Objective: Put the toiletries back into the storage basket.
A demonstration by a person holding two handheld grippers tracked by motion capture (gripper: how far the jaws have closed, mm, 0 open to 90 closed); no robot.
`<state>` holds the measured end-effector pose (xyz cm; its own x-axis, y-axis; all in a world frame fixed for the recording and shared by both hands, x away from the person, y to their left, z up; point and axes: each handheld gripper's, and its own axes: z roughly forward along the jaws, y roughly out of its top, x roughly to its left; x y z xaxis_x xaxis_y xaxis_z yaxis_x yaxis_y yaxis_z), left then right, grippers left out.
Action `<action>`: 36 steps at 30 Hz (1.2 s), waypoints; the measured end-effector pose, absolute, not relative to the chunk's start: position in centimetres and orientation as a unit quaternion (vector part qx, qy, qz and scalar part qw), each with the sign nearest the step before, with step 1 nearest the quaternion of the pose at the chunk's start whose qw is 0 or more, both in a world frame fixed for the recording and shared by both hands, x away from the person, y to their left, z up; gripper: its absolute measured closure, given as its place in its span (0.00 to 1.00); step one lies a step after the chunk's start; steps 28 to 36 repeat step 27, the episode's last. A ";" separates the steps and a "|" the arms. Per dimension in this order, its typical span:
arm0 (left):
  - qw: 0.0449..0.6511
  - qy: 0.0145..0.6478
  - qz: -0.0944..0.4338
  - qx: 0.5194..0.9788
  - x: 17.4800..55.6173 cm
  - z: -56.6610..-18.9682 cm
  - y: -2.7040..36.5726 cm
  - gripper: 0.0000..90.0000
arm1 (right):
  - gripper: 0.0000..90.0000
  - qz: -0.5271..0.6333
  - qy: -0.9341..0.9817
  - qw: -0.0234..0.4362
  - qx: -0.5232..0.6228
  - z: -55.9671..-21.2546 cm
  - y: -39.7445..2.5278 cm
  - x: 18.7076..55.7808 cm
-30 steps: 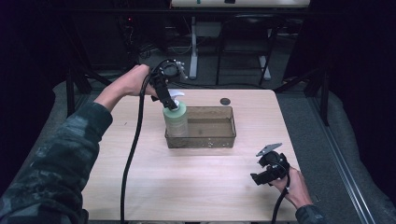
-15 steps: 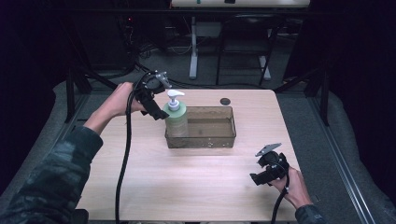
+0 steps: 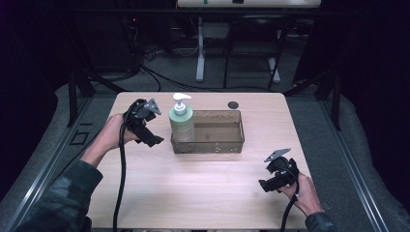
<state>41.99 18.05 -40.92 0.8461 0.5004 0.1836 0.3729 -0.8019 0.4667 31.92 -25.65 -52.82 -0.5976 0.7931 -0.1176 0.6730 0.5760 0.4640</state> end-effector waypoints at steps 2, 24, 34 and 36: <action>0.204 0.249 0.151 0.935 41.7 -41.9 18.7 0.00 | 0.10 0.186 0.875 0.162 0.417 -52.9 -25.7 31.9; 0.251 0.339 0.110 0.900 40.5 -49.8 21.0 0.00 | 0.07 0.178 0.878 0.166 0.411 -53.3 -25.6 32.1; 0.245 0.335 0.107 0.904 40.1 -50.3 21.1 0.00 | 0.07 0.178 0.879 0.167 0.410 -53.3 -25.6 32.1; 0.245 0.335 0.107 0.904 40.1 -50.3 21.1 0.00 | 0.07 0.178 0.879 0.167 0.410 -53.3 -25.6 32.1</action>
